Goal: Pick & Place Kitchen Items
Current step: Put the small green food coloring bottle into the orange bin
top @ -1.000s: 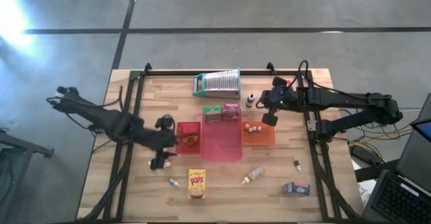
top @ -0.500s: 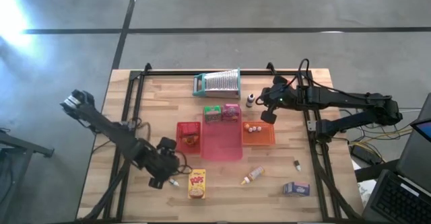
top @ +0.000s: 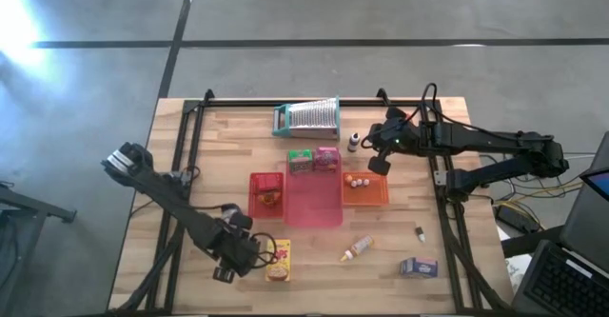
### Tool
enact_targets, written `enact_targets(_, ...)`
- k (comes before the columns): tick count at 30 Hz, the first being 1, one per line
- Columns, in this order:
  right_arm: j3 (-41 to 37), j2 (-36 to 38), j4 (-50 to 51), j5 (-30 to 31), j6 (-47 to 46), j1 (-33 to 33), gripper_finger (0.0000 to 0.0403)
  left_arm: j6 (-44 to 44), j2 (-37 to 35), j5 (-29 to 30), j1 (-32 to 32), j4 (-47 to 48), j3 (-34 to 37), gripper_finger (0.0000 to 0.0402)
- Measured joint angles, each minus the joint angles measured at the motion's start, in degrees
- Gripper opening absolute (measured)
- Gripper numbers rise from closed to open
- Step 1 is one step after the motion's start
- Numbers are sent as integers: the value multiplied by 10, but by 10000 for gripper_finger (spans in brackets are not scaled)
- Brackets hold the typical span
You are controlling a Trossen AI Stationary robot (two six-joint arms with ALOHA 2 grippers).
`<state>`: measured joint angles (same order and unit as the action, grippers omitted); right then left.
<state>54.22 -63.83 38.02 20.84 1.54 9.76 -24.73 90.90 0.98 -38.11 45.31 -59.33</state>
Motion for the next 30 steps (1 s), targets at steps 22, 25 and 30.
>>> enact_targets(22, 0, 0, 1, 0, 6, 0, 8, -5, 73, -1, -8, -28, 2, 204)
enact_targets(25, 0, 0, 1, 0, 6, 0, 8, -5, 82, -2, -9, -33, 2, 204)
enact_targets(30, 0, 0, 1, 0, 7, 0, 8, -5, 87, -6, -11, -34, 1, 187)
